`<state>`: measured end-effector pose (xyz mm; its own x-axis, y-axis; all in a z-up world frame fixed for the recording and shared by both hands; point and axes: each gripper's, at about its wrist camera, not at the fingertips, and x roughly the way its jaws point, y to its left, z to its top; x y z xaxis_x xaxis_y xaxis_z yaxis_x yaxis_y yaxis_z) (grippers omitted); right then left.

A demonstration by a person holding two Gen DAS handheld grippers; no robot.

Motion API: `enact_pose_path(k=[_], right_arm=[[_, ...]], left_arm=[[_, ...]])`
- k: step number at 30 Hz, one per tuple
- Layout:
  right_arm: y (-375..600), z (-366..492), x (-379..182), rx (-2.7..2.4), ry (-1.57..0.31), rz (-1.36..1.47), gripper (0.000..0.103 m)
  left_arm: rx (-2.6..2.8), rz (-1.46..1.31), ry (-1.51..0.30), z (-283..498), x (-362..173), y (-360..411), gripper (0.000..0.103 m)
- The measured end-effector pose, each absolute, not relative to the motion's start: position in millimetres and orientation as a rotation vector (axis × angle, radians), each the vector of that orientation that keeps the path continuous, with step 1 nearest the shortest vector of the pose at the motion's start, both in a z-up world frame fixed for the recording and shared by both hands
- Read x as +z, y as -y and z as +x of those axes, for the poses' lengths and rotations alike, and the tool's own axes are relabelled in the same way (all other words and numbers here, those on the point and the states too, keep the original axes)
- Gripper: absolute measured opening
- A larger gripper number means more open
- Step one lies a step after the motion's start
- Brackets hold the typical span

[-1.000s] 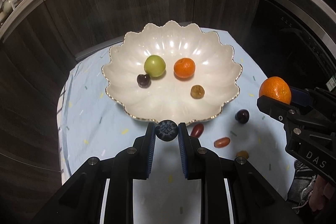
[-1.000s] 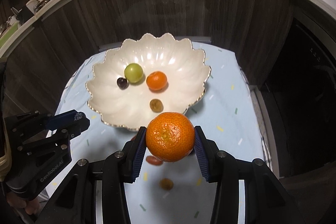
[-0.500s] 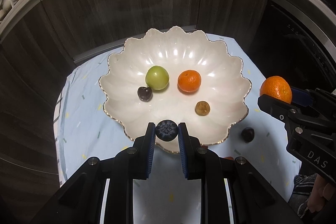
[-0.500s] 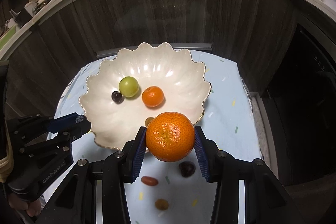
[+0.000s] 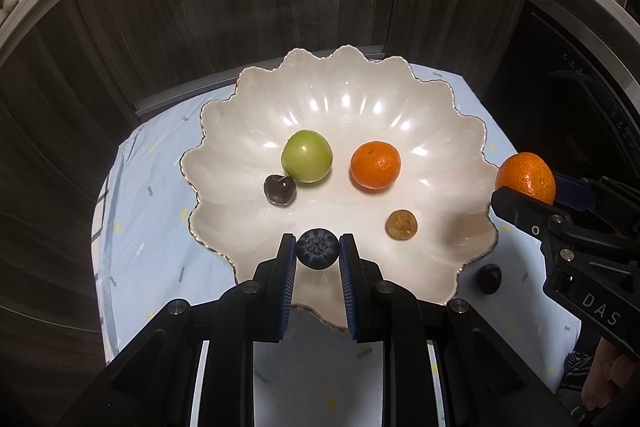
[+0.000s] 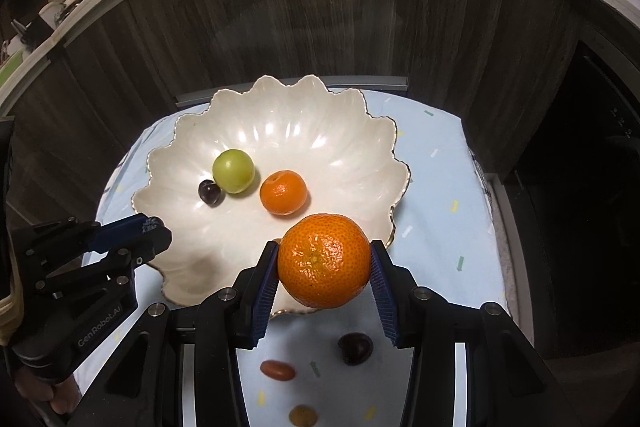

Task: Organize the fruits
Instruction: 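Carry the blueberry with the left tool while the right tool carries the mandarin over the bowl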

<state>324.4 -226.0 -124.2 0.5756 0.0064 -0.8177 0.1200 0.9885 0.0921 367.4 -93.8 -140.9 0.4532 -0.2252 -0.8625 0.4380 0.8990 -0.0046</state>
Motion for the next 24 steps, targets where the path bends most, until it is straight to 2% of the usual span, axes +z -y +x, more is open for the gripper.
enact_pose_path(k=[19,20,24], right_arm=[[225,342,-146,-0.031,-1.022,0.144,0.045],[224,343,-147,-0.028,-1.026,0.143,0.045],[223,344,-149,-0.034,-1.027,0.131,0.046]], left_arm=[[-0.411,0.211,-1.067,382,-159,95,0.023],[-0.411,0.209,-1.069,382,-160,95,0.024],[-0.404,0.198,-1.069,382,-162,93,0.04]])
